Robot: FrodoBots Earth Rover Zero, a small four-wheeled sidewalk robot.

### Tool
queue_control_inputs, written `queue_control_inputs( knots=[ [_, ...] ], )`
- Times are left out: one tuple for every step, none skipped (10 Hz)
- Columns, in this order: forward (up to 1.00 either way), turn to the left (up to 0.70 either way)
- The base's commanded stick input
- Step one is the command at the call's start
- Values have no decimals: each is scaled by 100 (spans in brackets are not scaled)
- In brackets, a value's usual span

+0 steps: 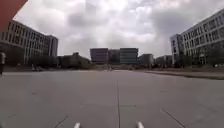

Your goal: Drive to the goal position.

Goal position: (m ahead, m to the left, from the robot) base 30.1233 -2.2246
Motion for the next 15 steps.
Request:
queue_control_inputs(
  knots=[
    [60, 0],
    [60, 0],
    [60, 0],
    [60, 0],
    [60, 0],
    [60, 0],
    [60, 0],
    [60, 0],
    [60, 0],
    [60, 0],
    [60, 0],
    [60, 0],
    [60, 0],
    [60, 0],
    [60, 0]
  ],
)
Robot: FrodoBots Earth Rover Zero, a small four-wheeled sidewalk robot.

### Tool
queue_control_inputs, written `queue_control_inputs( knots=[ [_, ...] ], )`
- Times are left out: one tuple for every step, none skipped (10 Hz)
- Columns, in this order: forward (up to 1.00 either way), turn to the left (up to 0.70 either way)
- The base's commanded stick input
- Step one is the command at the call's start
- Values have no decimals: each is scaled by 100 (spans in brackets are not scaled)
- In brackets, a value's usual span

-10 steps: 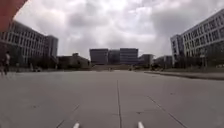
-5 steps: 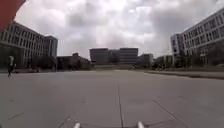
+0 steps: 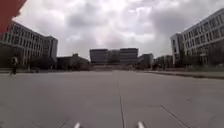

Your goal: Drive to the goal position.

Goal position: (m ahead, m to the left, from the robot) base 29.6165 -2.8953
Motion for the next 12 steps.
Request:
queue_control_inputs(
  knots=[
    [60, 0],
    [60, 0],
    [60, 0],
    [60, 0],
    [60, 0],
    [60, 0],
    [60, 0],
    [60, 0],
    [60, 0],
    [60, 0],
    [60, 0],
    [60, 0]
  ],
)
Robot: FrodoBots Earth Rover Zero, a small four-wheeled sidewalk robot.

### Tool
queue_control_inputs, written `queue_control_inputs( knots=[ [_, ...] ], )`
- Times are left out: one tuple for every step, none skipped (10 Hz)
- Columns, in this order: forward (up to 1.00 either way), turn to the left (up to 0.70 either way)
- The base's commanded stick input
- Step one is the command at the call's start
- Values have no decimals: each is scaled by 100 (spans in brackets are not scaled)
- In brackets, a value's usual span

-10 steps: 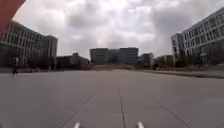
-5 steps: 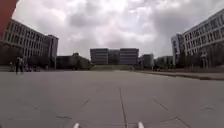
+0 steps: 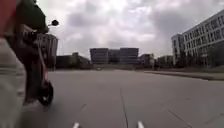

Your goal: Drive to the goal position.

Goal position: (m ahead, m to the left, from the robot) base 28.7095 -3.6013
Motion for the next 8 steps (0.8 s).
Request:
queue_control_inputs(
  knots=[
    [60, 0],
    [60, 0],
    [60, 0],
    [60, 0],
    [60, 0],
    [60, 0],
    [60, 0],
    [60, 0]
  ],
)
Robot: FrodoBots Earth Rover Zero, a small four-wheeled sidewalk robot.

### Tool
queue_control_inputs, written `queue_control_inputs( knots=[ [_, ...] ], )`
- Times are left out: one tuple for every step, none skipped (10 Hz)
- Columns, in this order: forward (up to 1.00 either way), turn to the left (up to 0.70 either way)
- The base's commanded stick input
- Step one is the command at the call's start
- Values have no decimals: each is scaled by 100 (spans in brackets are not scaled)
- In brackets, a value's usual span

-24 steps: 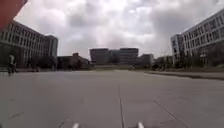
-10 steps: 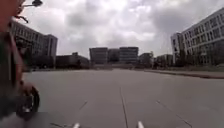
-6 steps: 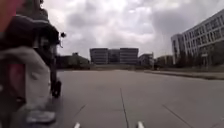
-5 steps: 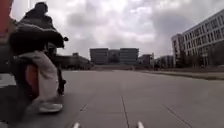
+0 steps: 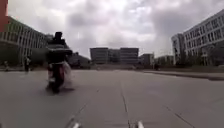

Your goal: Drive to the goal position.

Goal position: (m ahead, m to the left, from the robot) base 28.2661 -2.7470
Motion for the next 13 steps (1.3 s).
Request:
queue_control_inputs(
  knots=[
    [60, 0],
    [60, 0],
    [60, 0],
    [60, 0],
    [60, 0],
    [60, 0],
    [60, 0],
    [60, 0],
    [60, 0],
    [60, 0],
    [60, 0],
    [60, 0],
    [60, 0]
  ],
)
